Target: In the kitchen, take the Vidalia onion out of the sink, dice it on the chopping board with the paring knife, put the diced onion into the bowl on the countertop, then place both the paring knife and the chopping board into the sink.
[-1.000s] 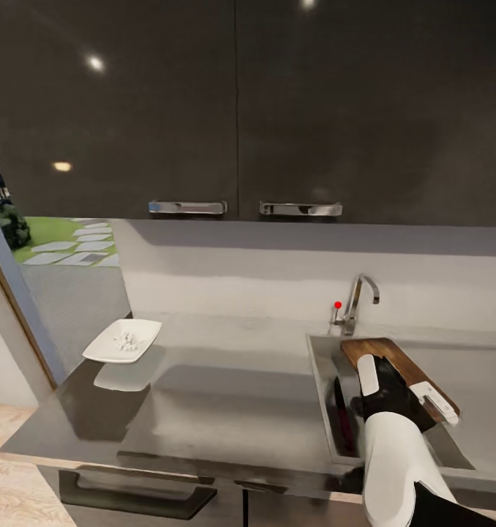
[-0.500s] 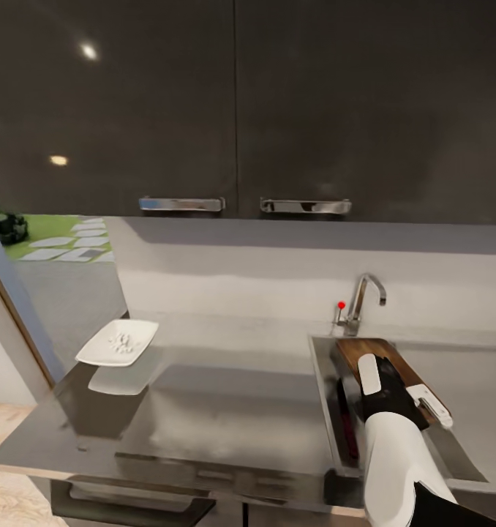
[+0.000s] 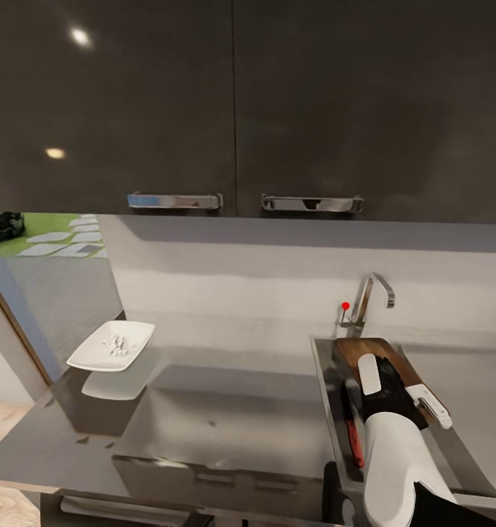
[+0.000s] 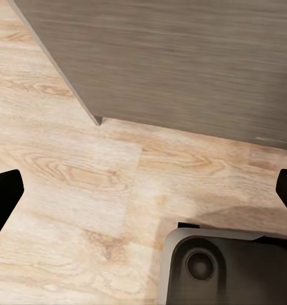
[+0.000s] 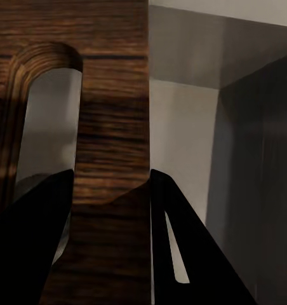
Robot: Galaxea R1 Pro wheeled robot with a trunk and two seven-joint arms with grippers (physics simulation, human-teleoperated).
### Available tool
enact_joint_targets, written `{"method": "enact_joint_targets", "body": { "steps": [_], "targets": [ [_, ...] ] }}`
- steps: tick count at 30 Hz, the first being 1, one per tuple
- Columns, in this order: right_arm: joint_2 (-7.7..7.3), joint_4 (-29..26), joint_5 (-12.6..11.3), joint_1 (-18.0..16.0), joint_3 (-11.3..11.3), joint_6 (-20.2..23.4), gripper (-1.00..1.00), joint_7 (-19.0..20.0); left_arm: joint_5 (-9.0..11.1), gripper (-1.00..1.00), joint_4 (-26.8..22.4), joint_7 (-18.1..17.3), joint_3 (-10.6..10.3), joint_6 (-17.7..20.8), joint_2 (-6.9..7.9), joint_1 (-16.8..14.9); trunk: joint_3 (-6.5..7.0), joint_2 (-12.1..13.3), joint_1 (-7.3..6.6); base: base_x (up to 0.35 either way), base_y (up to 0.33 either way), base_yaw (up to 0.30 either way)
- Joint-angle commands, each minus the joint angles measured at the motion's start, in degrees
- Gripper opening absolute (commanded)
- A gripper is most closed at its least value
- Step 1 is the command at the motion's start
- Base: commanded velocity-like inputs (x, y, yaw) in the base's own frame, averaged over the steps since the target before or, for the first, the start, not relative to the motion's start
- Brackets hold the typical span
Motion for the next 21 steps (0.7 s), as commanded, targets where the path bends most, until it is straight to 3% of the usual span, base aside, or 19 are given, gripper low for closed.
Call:
{"method": "enact_joint_targets", "body": {
  "steps": [1,15,21],
  "targets": [
    [0.05,-0.07,0.03,-0.06,-0.12,0.57,-1.00,-0.10,0.26,1.00,-0.13,0.48,-0.49,-0.08,0.08,-0.01,-0.21,-0.14,0.04,0.000,0.000,0.000],
    [0.05,0.80,0.07,-0.06,-0.27,0.50,-1.00,0.20,0.26,1.00,-0.13,0.48,-0.49,-0.08,0.08,-0.01,-1.50,-0.14,0.04,0.000,0.000,0.000],
    [0.05,3.23,0.26,-0.06,-0.59,0.42,-1.00,4.57,0.26,1.00,-0.11,0.48,-0.49,-0.08,0.08,-0.01,-2.06,-0.14,0.04,0.000,0.000,0.000]
  ]
}}
